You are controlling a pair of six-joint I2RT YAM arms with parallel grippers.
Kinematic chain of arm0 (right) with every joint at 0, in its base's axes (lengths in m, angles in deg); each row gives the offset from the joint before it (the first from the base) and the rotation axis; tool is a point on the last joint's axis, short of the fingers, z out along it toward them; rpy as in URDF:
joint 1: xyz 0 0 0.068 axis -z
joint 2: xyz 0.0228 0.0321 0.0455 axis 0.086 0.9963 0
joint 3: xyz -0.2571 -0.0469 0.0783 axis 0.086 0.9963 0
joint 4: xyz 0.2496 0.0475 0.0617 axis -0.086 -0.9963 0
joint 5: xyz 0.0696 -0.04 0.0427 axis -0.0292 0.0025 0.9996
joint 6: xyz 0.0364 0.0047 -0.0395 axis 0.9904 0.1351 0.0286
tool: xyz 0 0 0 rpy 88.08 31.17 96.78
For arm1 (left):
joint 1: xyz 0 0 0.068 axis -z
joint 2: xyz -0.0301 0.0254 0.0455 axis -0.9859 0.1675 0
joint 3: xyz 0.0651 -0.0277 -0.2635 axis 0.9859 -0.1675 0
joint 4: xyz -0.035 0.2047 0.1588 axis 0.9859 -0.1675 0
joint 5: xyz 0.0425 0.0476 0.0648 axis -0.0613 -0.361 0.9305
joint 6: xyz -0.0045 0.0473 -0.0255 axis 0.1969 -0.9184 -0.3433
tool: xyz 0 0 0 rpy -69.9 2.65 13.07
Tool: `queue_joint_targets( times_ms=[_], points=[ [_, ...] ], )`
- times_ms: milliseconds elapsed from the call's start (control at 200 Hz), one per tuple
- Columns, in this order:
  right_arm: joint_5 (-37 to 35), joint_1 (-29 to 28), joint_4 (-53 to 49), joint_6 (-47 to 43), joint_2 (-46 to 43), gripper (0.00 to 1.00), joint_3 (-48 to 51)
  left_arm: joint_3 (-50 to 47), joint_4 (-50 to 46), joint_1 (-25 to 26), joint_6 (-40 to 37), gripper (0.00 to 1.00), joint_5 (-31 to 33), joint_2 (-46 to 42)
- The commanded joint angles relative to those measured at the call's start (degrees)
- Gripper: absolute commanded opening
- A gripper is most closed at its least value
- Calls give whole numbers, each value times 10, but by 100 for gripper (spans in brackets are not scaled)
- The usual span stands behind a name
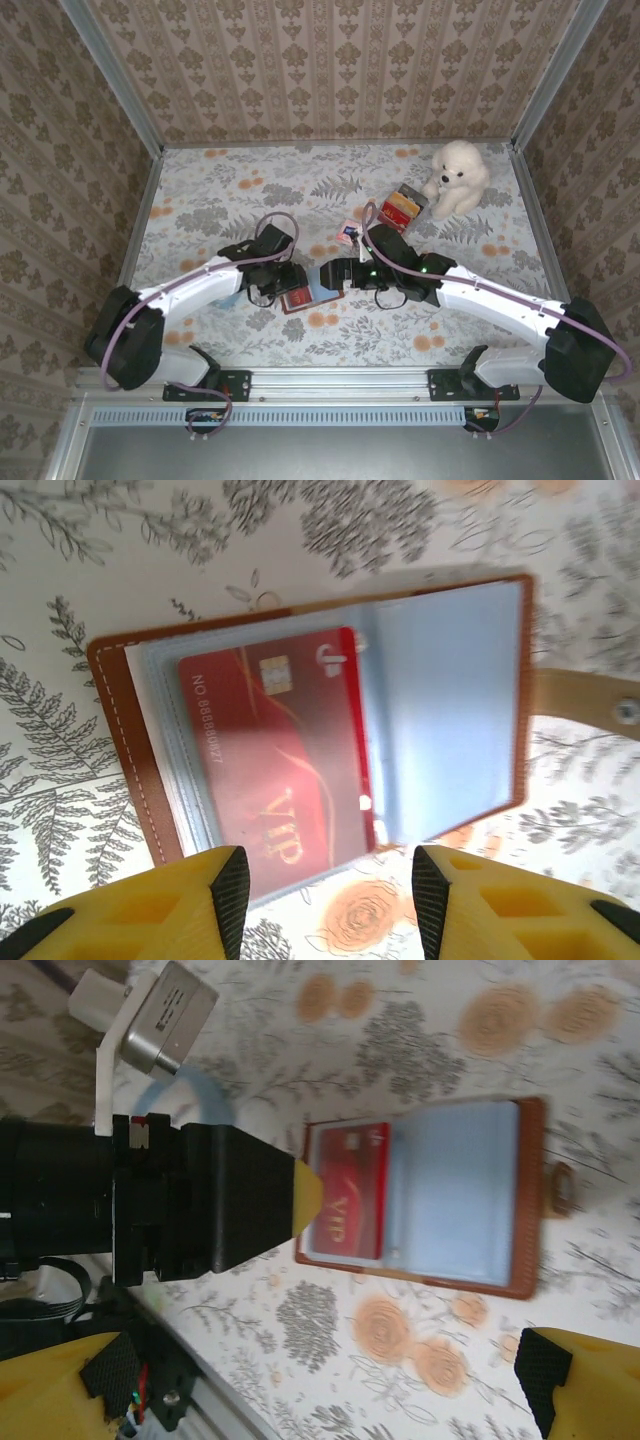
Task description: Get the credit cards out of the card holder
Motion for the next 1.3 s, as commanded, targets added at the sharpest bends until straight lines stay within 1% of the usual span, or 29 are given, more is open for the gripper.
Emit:
queue_joint_targets(
  times_ms=[0,85,105,205,315,360,410,425,465,525,580,670,770,885,1050,1150,1225,1295],
  points=[
    [35,-2,23,-26,30,100,-26,-30,-15,-22,15,49,10,-40],
    [34,-8,20,-15,61,99,-47,-59,-2,-48,15,48,-10,-69],
    [34,-11,21,-12,64,98,-52,-66,3,-55,15,47,-15,-76],
    [50,-24,17,-10,138,91,-96,-91,20,-90,12,45,-45,-101],
    [78,-30,11,3,213,78,-152,-103,22,-121,0,42,-70,-120],
    [86,-30,5,9,238,70,-174,-106,25,-130,-4,40,-83,-125],
    [80,-30,-3,14,262,67,-195,-111,29,-130,-4,39,-91,-129],
    [77,-30,-8,15,269,65,-200,-113,32,-145,-3,38,-94,-130],
    [66,-31,-24,13,284,62,-218,-115,39,-150,-1,37,-99,-131],
    [49,-30,-56,3,308,56,-247,-119,47,-152,3,34,-103,-129],
    [37,-29,-80,-5,326,52,-267,-122,57,-154,5,33,-109,-126],
    [29,-25,-91,-10,346,44,-276,-124,73,-157,7,30,-122,-120],
    [41,-16,-94,-19,362,40,-278,-122,84,-160,-3,29,-147,-106],
    [48,-3,-91,-20,374,37,-273,-113,80,-162,-15,26,-156,-82],
    [78,6,-88,-31,393,30,-279,-105,108,-163,-12,22,-170,-39],
    [94,11,-94,-47,406,26,-287,-104,130,-163,-6,16,-183,-17],
    [97,15,-99,-59,412,23,-289,-100,138,-163,-3,14,-189,-7],
    [97,22,-98,-68,412,22,-284,-96,140,-163,-3,14,-189,0]
  ],
)
